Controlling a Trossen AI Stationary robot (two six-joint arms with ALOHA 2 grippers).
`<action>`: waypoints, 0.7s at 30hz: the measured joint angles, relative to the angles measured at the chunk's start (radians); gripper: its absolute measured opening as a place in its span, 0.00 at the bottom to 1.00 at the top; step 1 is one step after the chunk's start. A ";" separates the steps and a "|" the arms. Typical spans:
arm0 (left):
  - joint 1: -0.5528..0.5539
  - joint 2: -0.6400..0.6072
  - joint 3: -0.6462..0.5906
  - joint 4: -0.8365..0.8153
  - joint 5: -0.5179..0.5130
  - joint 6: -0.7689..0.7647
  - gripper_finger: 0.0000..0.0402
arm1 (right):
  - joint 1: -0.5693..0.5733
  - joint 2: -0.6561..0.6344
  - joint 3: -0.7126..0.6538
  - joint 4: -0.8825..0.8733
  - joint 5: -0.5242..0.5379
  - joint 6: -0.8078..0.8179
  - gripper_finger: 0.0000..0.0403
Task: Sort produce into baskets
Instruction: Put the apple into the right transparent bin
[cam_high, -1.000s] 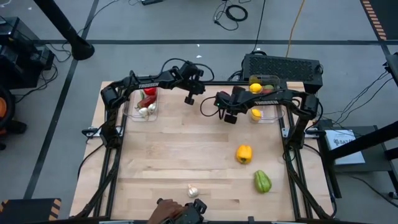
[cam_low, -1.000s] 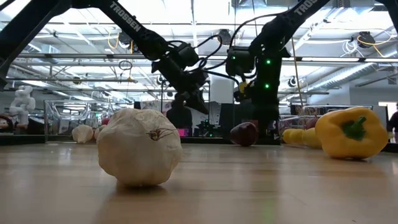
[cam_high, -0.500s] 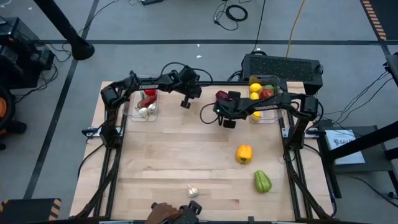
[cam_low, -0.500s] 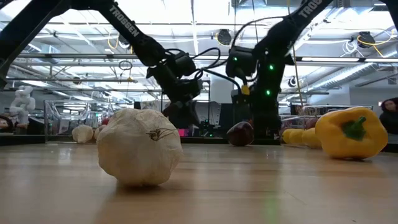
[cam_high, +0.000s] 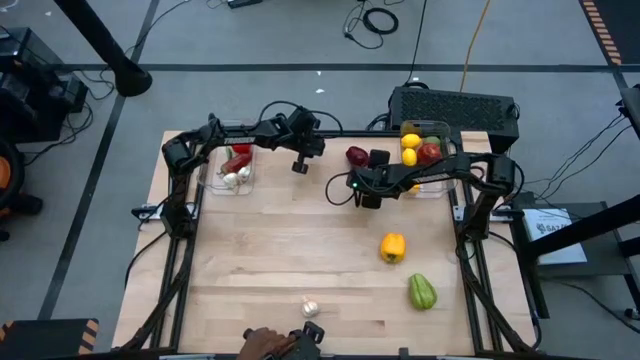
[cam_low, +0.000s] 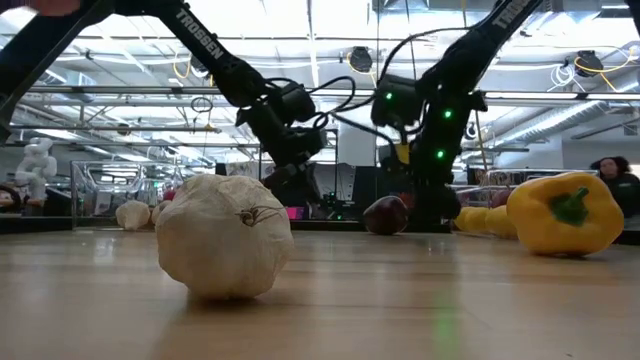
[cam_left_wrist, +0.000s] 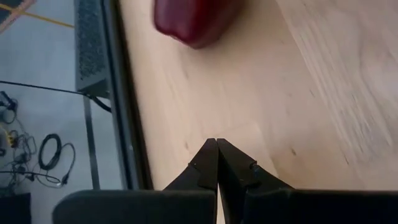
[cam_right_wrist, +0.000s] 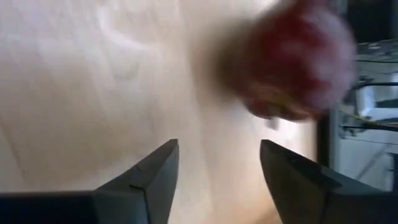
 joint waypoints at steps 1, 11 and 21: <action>-0.002 0.000 0.000 0.011 0.000 -0.013 0.00 | 0.003 -0.019 -0.004 -0.009 0.018 -0.003 0.56; -0.062 0.000 0.000 0.155 -0.005 -0.055 0.12 | 0.010 -0.207 -0.172 0.287 0.011 -0.212 0.58; -0.118 0.000 0.000 0.271 -0.131 -0.046 0.26 | -0.038 -0.203 -0.264 0.481 0.013 -0.276 0.57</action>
